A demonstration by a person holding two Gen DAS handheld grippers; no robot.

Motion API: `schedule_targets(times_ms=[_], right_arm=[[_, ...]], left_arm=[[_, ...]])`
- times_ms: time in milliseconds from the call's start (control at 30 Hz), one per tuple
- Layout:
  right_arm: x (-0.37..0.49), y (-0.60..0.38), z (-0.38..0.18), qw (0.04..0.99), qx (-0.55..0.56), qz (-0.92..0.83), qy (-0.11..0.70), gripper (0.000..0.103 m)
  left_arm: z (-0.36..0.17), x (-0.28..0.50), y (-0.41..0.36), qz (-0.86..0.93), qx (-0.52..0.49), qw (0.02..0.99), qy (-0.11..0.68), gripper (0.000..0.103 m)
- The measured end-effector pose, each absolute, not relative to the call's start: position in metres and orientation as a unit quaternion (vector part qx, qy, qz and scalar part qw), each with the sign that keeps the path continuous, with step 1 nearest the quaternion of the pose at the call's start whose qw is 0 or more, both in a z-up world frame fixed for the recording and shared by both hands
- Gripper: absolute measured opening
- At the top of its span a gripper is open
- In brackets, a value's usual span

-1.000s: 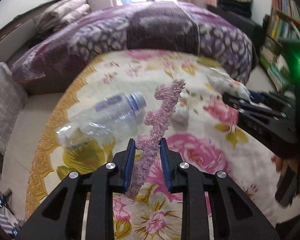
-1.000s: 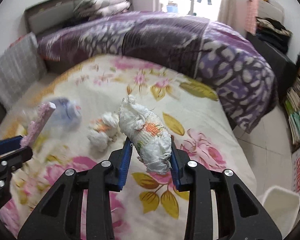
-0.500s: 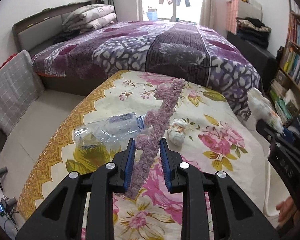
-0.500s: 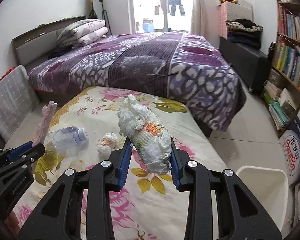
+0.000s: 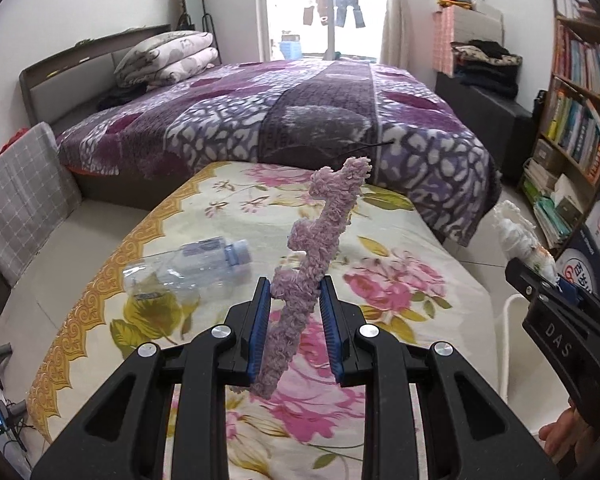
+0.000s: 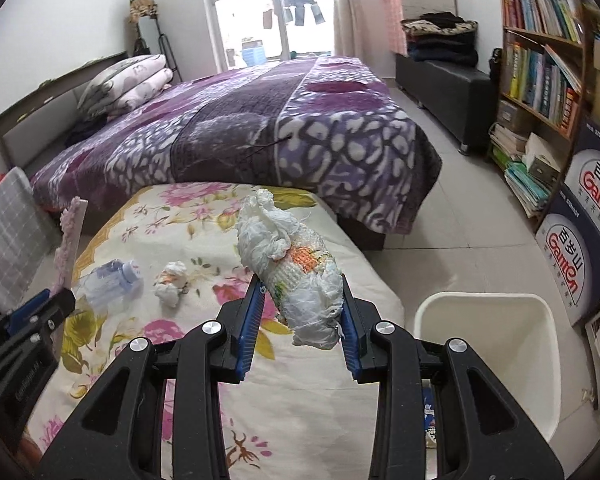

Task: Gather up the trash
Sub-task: 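Carry the pink strip and wrapped tissue to the white bin and release both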

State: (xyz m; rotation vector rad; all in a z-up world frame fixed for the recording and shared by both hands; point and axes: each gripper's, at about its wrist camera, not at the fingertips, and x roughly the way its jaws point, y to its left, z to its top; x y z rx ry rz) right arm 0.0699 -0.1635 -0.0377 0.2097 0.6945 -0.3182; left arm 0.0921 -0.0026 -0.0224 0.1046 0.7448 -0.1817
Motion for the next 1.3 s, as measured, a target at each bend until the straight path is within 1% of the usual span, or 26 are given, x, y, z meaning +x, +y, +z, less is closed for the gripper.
schedule_targets(times_ms=[700,1100,1300], right_arm=[[0.025,-0.244,-0.028,0.905,0.135,-0.215,0.341,0.033],[0.002,-0.292,-0.038,0.873,0.171,-0.262,0.374,0.034],[-0.012,-0.314,-0.043,0.856,0.194,-0.290,0.382,0.037]], left_arm=[[-0.032,0.072,-0.075,-0.138,0.097,0.919,0.358,0.026],[-0.039,0.057,-0.110,-0.172,0.118,0.911,0.355,0.026],[-0.044,0.048,-0.132,-0.193,0.134,0.906,0.353,0.026]])
